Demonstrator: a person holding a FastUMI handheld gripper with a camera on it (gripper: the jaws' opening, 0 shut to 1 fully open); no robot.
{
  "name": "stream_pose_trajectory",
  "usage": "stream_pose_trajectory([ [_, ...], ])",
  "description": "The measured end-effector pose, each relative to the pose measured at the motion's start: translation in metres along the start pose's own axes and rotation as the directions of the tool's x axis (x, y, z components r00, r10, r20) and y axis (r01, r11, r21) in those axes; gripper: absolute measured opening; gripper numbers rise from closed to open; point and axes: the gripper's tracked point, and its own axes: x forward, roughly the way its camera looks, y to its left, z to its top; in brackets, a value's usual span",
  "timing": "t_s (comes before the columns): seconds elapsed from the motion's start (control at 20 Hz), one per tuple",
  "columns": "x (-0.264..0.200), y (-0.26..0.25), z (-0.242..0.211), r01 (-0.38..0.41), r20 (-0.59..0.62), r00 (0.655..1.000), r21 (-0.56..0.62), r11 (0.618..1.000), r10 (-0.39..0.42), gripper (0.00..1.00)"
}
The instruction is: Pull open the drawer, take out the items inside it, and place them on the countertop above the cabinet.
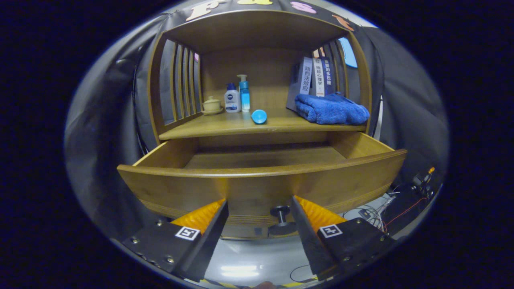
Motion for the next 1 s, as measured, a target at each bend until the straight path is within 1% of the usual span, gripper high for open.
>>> stream_pose_trajectory([
  [0.15, 0.016, 0.001, 0.007, -0.006, 0.019, 1.000, 0.025, 1.000, 0.005, 0.93],
  [0.6, 0.053, 0.000, 0.025, -0.008, 0.043, 0.999, 0.050, 0.999, 0.006, 0.94],
  [1.0, 0.072, 0.001, 0.035, -0.009, 0.059, 0.998, 0.071, 0.997, 0.005, 0.94],
])
